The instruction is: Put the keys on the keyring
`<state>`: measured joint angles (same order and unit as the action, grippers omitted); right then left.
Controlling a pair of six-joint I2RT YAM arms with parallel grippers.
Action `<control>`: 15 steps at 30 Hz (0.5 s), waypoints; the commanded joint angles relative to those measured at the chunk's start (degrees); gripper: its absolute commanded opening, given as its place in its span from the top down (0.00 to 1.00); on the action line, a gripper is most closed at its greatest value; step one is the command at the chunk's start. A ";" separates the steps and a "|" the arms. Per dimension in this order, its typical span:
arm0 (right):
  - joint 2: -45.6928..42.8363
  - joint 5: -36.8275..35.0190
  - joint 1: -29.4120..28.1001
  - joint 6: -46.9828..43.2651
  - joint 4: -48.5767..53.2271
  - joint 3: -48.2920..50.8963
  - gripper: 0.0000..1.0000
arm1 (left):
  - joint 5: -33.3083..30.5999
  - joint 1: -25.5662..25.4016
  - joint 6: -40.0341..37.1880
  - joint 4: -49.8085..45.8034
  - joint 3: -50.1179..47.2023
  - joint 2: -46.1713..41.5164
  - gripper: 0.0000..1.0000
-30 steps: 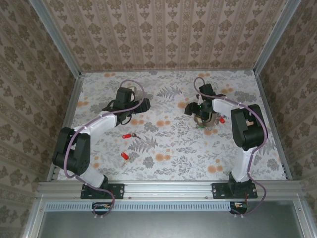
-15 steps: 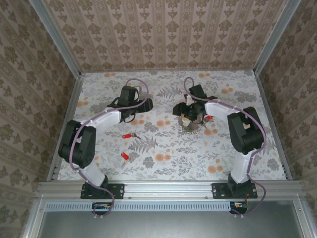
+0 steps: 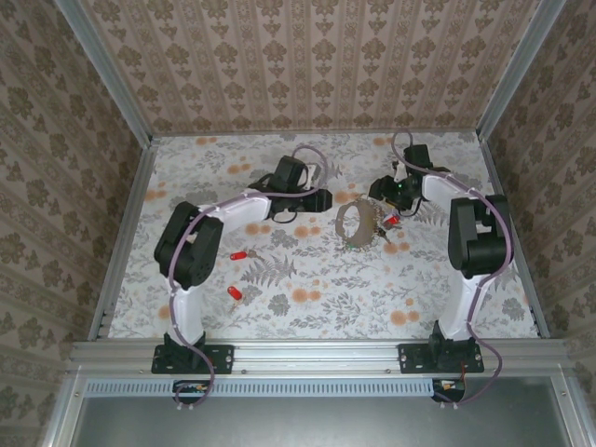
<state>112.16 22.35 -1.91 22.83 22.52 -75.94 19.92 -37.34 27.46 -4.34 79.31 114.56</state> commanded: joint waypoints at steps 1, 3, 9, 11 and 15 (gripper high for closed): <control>2.15 0.92 -0.28 -2.32 3.87 -2.01 0.44 | 2.85 -0.93 1.08 -2.27 2.17 1.74 0.47; 2.83 -0.47 -0.28 -2.51 4.67 -1.87 0.44 | 3.60 -1.13 1.35 -1.99 2.23 2.36 0.47; 2.61 1.97 -0.37 -3.45 4.70 0.86 0.46 | 4.34 -1.42 1.48 -2.55 2.61 3.47 0.49; 1.74 4.09 -0.36 -2.78 3.49 2.89 0.51 | 3.80 -1.42 1.95 -2.72 2.63 3.73 0.49; -0.91 6.77 -0.55 -1.08 0.64 7.86 0.56 | 3.67 -1.42 2.46 -3.18 2.87 4.49 0.49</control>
<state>113.16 25.91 -2.00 21.02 22.37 -71.92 22.76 -38.61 28.80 -5.67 80.53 117.51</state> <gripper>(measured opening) 0.449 0.507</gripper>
